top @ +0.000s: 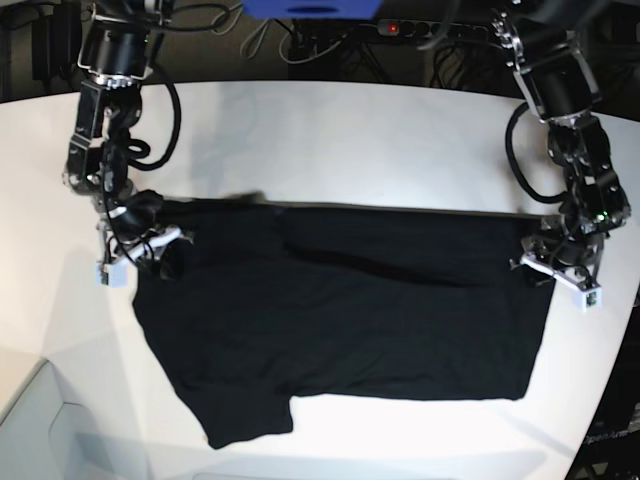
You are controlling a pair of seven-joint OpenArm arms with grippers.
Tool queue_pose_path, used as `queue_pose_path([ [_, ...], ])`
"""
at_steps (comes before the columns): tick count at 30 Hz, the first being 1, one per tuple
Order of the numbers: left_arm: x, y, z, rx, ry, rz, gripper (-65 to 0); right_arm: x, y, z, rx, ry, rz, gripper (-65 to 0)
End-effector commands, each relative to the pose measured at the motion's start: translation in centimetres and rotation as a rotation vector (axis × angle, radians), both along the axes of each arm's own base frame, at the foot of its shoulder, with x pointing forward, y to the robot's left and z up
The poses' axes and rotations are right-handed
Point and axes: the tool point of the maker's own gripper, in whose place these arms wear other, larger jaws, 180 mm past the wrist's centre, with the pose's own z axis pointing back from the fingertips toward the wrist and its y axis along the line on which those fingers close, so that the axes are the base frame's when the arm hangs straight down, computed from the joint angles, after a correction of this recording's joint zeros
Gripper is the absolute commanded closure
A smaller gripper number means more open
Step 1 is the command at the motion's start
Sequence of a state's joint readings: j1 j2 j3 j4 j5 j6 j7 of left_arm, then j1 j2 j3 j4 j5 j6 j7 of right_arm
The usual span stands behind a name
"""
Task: Layout the t-shirt on the table in an organized manner, then fold the t-shirt properly
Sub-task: 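Lift the shoulder edge with both grippers and fold it over the shirt body, then hold the folded edge with both grippers and lower it onto the shirt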
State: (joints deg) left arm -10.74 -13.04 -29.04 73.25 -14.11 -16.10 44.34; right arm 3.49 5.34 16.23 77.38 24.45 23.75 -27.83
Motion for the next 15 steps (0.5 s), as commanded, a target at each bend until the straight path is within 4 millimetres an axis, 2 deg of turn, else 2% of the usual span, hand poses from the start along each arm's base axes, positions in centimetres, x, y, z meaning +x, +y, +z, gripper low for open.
queue_pose_path([
  [1, 0.6, 0.8, 1.7, 0.022, -0.052, 0.006, -27.6, 0.7, 0.2, 1.7, 0.011, -0.06, -0.002, -20.3],
  [5, -1.1, 3.2, 3.2, 0.066, -0.084, 0.052, -27.6, -0.2, 0.3, 2.8, -0.004, -0.092, 0.0, -32.7],
  [7, -1.8, 4.6, 3.4, 0.065, -0.094, 0.094, -27.6, -1.1, -0.5, 3.1, -0.022, -0.1, -0.016, -35.9],
  [9, -2.3, 5.8, 3.5, 0.069, -0.099, 0.128, -27.7, -2.0, -2.1, 3.2, -0.031, -0.098, -0.06, -36.2],
  [12, -3.0, 6.4, 1.7, 0.038, -0.06, 0.157, -28.3, -2.9, -3.5, 2.5, -0.037, -0.08, -0.097, -36.2],
  [15, -3.3, 6.4, 0.4, 0.018, -0.027, 0.164, -36.6, -4.1, -4.4, 1.7, -0.046, -0.053, -0.117, -36.2],
])
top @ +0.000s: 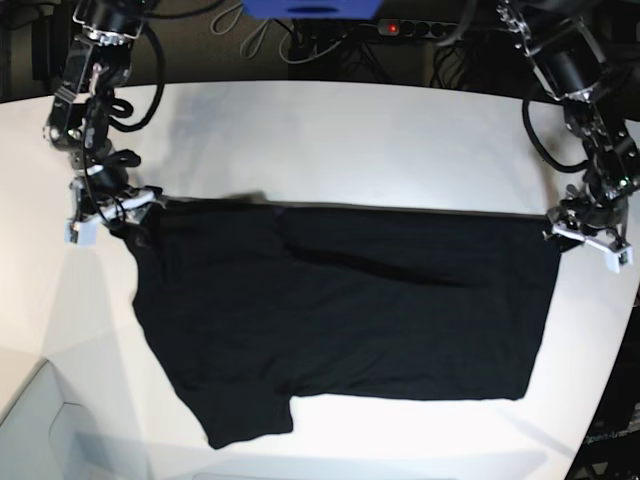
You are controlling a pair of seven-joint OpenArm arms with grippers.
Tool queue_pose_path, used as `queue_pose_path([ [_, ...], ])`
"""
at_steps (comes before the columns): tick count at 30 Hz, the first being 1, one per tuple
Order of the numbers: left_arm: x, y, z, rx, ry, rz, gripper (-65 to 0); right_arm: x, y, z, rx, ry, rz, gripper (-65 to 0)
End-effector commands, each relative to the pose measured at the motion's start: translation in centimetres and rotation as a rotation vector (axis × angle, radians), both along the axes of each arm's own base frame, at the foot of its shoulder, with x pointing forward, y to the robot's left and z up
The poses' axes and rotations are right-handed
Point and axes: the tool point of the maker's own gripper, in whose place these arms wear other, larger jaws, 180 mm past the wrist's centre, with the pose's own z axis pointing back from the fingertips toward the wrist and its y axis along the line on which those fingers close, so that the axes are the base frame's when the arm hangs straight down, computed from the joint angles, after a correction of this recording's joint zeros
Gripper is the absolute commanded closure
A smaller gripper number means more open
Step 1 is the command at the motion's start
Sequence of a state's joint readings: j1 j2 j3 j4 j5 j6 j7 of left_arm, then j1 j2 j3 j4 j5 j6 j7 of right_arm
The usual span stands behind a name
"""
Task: Layout the t-shirt on the table in an organized manner, then fold the t-shirt properly
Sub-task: 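Hold the folded edge with both grippers and lower it onto the shirt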
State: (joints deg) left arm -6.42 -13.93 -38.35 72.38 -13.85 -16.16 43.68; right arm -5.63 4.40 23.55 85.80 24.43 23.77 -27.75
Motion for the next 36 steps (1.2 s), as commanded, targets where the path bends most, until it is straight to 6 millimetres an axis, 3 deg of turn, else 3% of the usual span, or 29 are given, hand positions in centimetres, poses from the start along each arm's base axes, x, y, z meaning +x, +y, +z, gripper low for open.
queue_pose_path([
  [1, 1.3, 0.9, 1.7, 0.024, -0.058, 0.002, -39.4, 0.6, -0.7, 1.6, -0.005, -0.061, -0.011, -36.2],
  [6, 1.5, 1.4, 1.3, 0.034, -0.113, 0.026, -47.6, -0.6, -1.6, 0.9, -0.01, -0.035, -0.036, -36.2],
  [9, 1.1, 1.2, -0.4, 0.008, -0.086, 0.03, -48.6, -1.0, -1.8, 0.7, -0.013, -0.031, -0.042, -36.2],
  [16, 1.8, -1.8, -2.4, 0.02, -0.012, -0.099, -48.0, -1.2, -2.3, 0.5, -0.023, -0.021, -0.047, -36.4],
  [18, 1.8, -2.1, -2.6, 0.024, -0.003, -0.111, -43.2, -1.4, -3.4, 0.6, -0.035, -0.019, -0.067, -36.4],
  [23, 1.9, -2.3, -2.6, 0.022, -0.006, -0.113, -23.2, -1.7, -4.2, -0.4, -0.027, 0.008, -0.089, -36.5],
  [27, 2.0, -2.5, -2.6, 0.015, -0.008, -0.116, -19.7, -2.2, -4.6, -2.0, -0.019, 0.053, -0.086, -36.5],
  [31, 2.0, -2.5, -2.6, 0.015, -0.008, -0.116, -14.8, -2.3, -4.6, -1.9, -0.018, 0.051, -0.085, -36.6],
  [36, 2.0, -2.5, -2.6, 0.019, -0.006, -0.117, -5.8, -2.4, -4.6, -1.7, -0.024, 0.048, -0.083, -42.4],
])
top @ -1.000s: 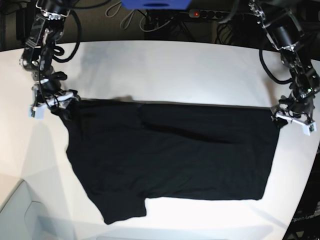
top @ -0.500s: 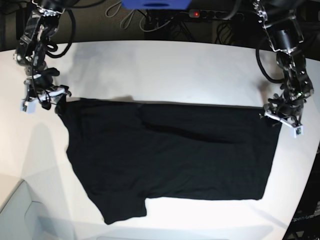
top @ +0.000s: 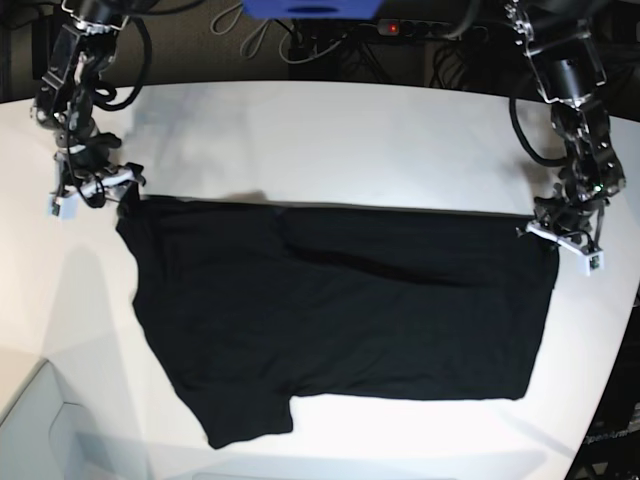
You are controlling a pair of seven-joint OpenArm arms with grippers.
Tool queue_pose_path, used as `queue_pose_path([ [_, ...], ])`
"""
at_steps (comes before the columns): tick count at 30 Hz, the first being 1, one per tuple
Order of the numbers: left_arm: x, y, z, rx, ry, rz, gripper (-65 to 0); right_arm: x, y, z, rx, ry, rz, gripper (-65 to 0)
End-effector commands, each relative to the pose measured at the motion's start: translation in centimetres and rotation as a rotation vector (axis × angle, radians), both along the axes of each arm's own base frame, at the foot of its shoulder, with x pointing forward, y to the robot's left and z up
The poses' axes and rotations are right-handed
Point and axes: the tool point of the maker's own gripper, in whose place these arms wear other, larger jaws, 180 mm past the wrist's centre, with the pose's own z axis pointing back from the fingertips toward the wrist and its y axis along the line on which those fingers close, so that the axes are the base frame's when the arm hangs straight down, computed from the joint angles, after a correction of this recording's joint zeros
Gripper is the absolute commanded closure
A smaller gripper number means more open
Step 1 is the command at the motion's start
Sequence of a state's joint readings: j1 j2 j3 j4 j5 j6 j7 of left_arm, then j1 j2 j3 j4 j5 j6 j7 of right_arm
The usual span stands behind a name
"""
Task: Layout the t-shirt on the table in an organized manner, then fold the t-shirt properly
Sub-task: 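Hold the folded edge with both grippers and lower it onto the shirt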
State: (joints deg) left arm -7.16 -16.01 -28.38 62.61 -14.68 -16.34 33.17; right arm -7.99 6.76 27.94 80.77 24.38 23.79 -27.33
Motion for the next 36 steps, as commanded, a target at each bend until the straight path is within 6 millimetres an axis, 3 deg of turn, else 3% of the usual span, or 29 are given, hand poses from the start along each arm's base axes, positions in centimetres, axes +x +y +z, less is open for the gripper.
queue_pose_path([
  [1, 0.3, 0.3, 0.5, 0.01, -0.001, -0.008, -4.4, 0.9, -0.4, 1.8, -0.016, -0.062, 0.005, -42.8],
  [7, 0.3, 0.2, 0.5, 0.009, -0.001, -0.009, -2.0, 0.5, -0.3, 2.1, -0.027, -0.064, 0.013, -43.2],
  [14, 0.3, 0.2, 0.5, 0.009, -0.001, -0.009, -1.9, 1.4, 1.9, 1.9, -0.013, -0.065, 0.073, -43.1],
  [21, 0.3, 0.2, 0.5, 0.009, 0.0, -0.009, -1.8, 2.4, 2.0, 2.6, -0.013, -0.088, 0.072, -42.9],
  [32, 0.2, 0.4, 0.5, 0.008, -0.001, -0.004, -1.8, 2.3, 1.7, 0.5, 0.021, -0.04, 0.053, -42.5],
  [34, 0.2, 0.4, 0.5, 0.01, -0.001, -0.004, -1.8, 2.3, 1.7, 0.5, 0.021, -0.04, 0.054, -39.1],
  [36, 0.2, 0.6, 0.5, 0.013, 0.0, -0.002, -1.8, 2.2, 1.7, 0.4, 0.022, -0.038, 0.056, -30.2],
])
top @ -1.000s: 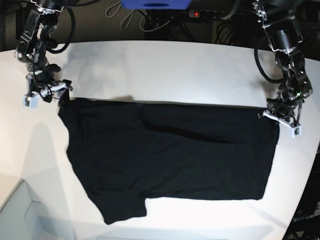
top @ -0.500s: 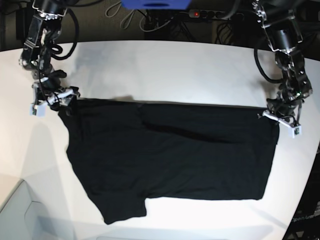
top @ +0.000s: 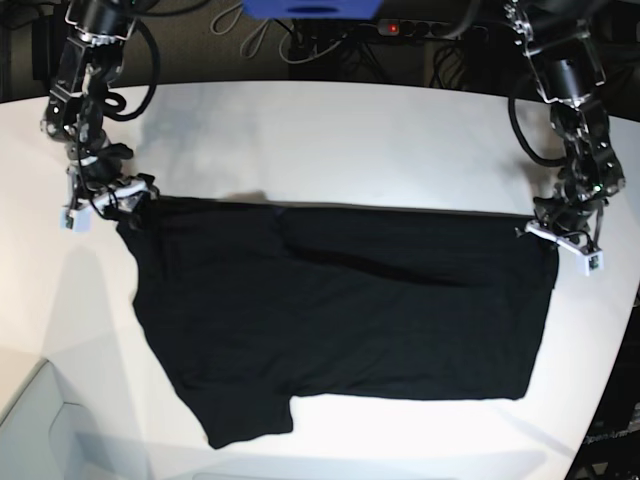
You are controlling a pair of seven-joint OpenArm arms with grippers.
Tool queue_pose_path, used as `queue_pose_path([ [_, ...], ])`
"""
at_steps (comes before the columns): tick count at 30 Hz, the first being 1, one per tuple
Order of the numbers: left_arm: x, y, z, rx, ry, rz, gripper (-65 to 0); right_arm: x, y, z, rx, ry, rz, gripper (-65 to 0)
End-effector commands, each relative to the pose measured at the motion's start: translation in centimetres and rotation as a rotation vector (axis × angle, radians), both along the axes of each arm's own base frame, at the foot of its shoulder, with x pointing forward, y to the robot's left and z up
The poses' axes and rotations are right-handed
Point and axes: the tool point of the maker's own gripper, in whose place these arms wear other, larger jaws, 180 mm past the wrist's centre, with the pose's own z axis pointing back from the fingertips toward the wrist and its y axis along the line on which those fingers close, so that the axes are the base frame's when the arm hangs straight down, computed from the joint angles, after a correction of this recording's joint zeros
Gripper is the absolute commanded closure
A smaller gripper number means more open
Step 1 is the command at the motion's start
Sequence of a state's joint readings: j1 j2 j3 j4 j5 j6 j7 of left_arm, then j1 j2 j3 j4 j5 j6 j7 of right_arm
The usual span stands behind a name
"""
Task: Layout the t-shirt on the table in an organized manner, then fold the t-shirt properly
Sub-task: 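Hold the folded edge with both grippers and lower it onto the shirt, then pull the held shirt edge with both grippers away from the shirt body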
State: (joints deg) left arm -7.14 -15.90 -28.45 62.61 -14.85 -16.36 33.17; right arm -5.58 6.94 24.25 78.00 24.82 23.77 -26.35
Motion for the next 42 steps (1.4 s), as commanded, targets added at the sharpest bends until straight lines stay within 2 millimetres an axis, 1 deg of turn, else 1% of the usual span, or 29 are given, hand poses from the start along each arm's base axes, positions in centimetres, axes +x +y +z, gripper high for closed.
queue_pose_path([
  [1, 0.1, 0.7, 0.5, 0.017, 0.003, -0.003, -1.8, 0.5, -0.3, 0.8, -0.01, -0.024, 0.011, -23.9],
  [3, 0.1, 0.7, 0.8, 0.021, 0.0, -0.006, -1.7, 0.4, -0.2, 0.8, -0.011, -0.021, 0.014, -9.8],
  [4, 0.1, 0.7, 0.9, 0.019, -0.001, -0.007, -1.7, 0.1, -0.2, 0.6, -0.012, -0.015, 0.015, -2.5],
  [5, 0.2, 0.8, 1.2, 0.025, -0.007, -0.01, -1.0, -0.3, -0.2, 0.5, -0.014, -0.008, 0.017, 0.0],
  [6, 0.3, 0.8, 1.5, 0.031, -0.015, -0.011, 0.0, -0.4, -0.2, 0.7, -0.02, -0.012, 0.02, 0.0],
  [7, -0.1, 0.8, 1.5, 0.036, -0.014, -0.014, 0.0, -0.5, -0.2, 1.1, -0.028, -0.021, 0.023, 0.0],
  [9, -0.4, 0.8, 2.4, 0.059, -0.032, -0.027, 0.0, -0.7, -0.2, 2.1, -0.049, -0.041, 0.031, 0.0],
  [11, -0.3, 1.1, 4.4, 0.107, -0.075, -0.047, 0.0, -0.6, -0.1, 3.5, -0.073, -0.075, 0.042, 0.0],
  [14, -0.3, 0.8, 6.4, 0.147, -0.109, -0.07, 0.0, -0.3, 0.0, 5.4, -0.101, -0.12, 0.053, 0.0],
  [17, -0.1, 0.6, 8.1, 0.167, -0.106, -0.086, 0.0, 0.1, -0.2, 6.9, -0.127, -0.155, 0.059, 0.0],
  [18, -0.1, 1.1, 8.8, 0.174, -0.112, -0.073, 0.0, 0.3, -0.5, 7.4, -0.142, -0.166, 0.064, 0.0],
  [20, 0.7, 1.5, 10.4, 0.174, -0.146, -0.053, 0.0, 0.7, -0.7, 8.0, -0.153, -0.179, 0.068, 0.0],
  [21, 1.4, 1.7, 11.2, 0.173, -0.161, -0.047, 0.0, 1.2, -0.7, 8.5, -0.155, -0.193, 0.067, 0.0],
  [23, 2.6, 1.8, 12.5, 0.17, -0.179, -0.045, 0.0, 2.9, -0.9, 9.7, -0.152, -0.234, 0.058, 0.0],
  [26, 4.9, 1.6, 14.0, 0.144, -0.196, -0.041, 0.0, 5.7, -0.8, 10.4, -0.124, -0.244, 0.056, 0.0],
  [28, 5.9, 1.6, 14.6, 0.122, -0.182, -0.037, 0.0, 7.2, -1.1, 10.3, -0.115, -0.19, 0.072, 0.0],
  [29, 6.3, 1.6, 14.7, 0.111, -0.166, -0.036, 0.0, 7.5, -1.4, 10.1, -0.121, -0.144, 0.089, 0.0],
  [31, 6.7, 1.4, 15.0, 0.096, -0.148, -0.039, 0.0, 7.5, -1.5, 9.5, -0.124, -0.063, 0.115, 0.0],
  [32, 6.6, 1.4, 14.8, 0.097, -0.136, -0.039, 0.0, 7.3, -1.5, 9.2, -0.125, -0.035, 0.123, 0.0],
  [34, 6.5, 1.5, 14.7, 0.097, -0.131, -0.038, 0.0, 7.1, -1.6, 9.0, -0.126, -0.02, 0.126, 0.0],
  [36, 6.4, 1.5, 14.1, 0.087, -0.116, -0.037, 0.0, 6.5, -1.4, 8.3, -0.126, 0.003, 0.133, 0.0],
  [38, 6.2, 1.6, 13.7, 0.084, -0.104, -0.035, 0.0, 6.2, -1.4, 8.5, -0.137, 0.008, 0.139, 0.0],
  [39, 6.2, 1.7, 13.6, 0.085, -0.103, -0.033, 0.0, 6.3, -1.5, 8.9, -0.142, -0.005, 0.137, 0.0],
  [42, 6.4, 2.3, 14.5, 0.089, -0.125, -0.024, 0.0, 7.2, -1.7, 11.7, -0.162, -0.109, 0.113, 0.0],
])
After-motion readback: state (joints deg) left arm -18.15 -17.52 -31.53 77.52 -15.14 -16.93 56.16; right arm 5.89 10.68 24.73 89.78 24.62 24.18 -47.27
